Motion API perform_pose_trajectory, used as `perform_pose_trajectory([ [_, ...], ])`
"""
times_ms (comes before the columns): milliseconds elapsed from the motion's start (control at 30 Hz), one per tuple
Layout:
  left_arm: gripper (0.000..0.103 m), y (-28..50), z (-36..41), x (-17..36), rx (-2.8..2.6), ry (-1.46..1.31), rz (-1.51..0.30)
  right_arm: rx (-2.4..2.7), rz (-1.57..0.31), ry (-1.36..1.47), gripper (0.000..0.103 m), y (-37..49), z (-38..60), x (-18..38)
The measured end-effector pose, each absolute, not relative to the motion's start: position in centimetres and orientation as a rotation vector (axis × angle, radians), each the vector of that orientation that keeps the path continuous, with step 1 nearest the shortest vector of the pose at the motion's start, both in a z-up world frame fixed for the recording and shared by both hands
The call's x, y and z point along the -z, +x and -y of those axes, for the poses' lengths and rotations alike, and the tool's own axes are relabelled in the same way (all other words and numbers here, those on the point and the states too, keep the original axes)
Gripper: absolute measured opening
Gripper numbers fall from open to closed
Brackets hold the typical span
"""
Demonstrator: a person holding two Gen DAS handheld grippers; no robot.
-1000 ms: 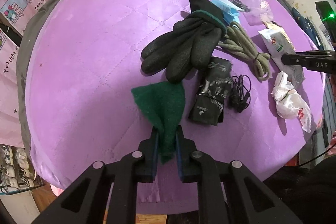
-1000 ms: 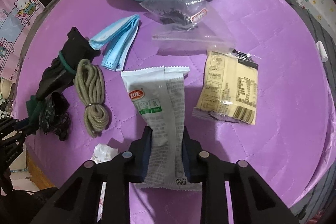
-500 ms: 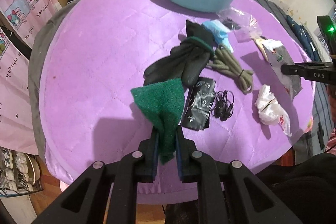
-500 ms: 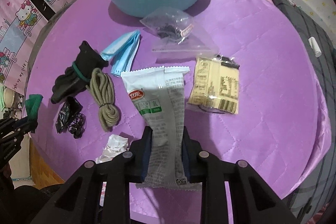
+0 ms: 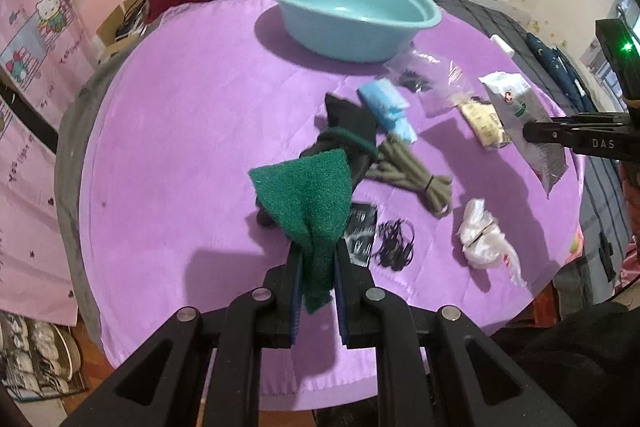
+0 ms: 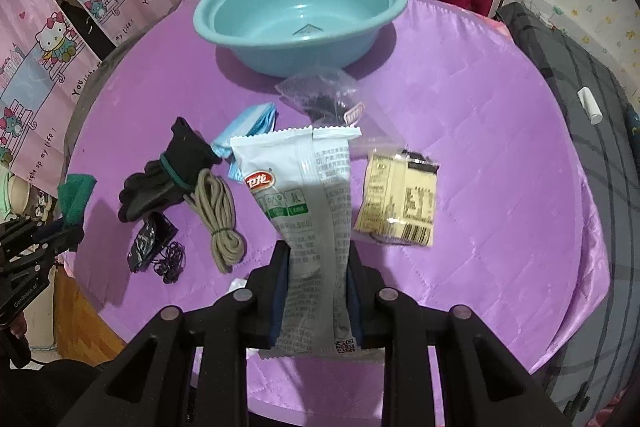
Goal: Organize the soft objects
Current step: 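Carry the green pad and white packet over the light-blue basin with both tools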
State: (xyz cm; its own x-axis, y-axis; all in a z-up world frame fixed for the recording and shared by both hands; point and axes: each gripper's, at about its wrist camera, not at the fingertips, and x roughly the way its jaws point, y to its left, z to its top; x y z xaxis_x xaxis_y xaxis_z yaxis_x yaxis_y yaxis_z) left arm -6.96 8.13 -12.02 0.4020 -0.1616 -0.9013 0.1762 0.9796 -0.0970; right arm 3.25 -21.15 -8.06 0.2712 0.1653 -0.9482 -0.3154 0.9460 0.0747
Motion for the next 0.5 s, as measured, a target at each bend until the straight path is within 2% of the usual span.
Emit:
perform_pose_trajectory([
  [500, 0.015, -2.1, -5.1, 8.2, 0.300, 0.082, -1.065, -0.309, -1.239, -0.099, 0.027, 7.8, 20.9, 4.1],
])
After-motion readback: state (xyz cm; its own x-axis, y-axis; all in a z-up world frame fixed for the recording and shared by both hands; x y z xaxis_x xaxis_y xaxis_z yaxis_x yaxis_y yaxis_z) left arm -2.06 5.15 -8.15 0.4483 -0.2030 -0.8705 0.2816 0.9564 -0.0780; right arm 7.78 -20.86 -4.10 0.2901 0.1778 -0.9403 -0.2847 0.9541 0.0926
